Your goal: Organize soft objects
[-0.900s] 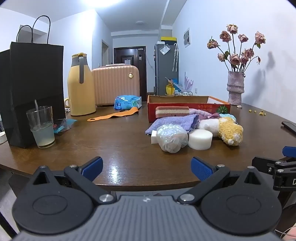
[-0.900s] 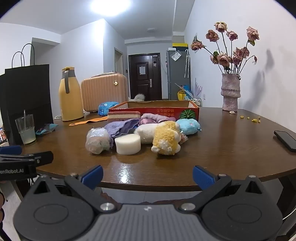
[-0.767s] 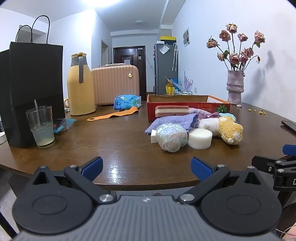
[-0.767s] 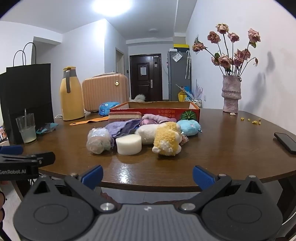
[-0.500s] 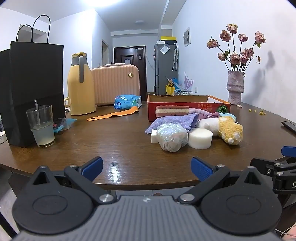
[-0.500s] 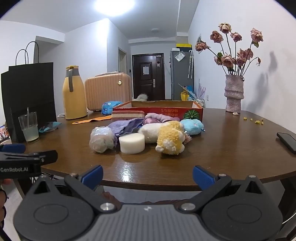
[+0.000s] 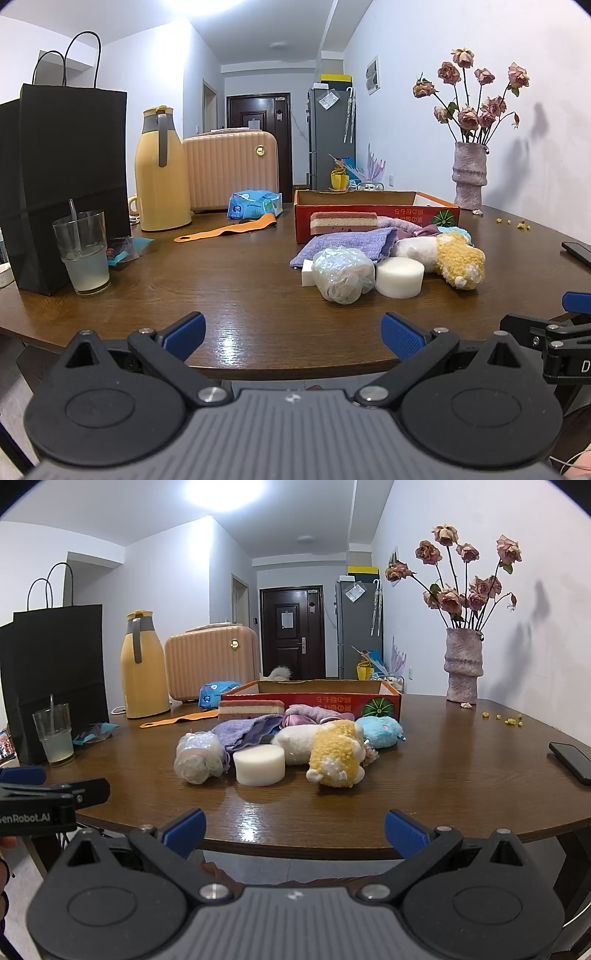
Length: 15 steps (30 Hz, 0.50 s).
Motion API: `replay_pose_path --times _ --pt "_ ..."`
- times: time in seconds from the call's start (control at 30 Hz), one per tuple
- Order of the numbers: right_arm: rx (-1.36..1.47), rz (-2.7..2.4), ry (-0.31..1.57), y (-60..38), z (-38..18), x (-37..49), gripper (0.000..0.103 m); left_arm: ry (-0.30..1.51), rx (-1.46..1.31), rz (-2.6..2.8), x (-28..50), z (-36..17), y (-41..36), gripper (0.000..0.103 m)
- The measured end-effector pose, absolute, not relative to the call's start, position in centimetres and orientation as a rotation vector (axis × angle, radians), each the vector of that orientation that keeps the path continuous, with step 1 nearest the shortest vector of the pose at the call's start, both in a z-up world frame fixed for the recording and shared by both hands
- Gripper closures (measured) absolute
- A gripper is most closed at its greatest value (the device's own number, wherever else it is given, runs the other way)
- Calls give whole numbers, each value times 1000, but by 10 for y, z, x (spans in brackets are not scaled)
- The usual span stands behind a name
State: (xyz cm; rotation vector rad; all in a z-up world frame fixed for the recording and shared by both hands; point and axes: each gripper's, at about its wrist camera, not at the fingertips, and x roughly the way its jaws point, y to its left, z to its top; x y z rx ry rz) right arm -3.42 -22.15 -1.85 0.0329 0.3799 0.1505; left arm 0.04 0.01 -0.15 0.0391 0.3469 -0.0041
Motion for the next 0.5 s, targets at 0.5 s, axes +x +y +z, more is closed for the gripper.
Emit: replay_pose_path --times 0.5 --pt "37 149 385 -222 -20 -33 0 349 41 -5 0 -1 0 0"
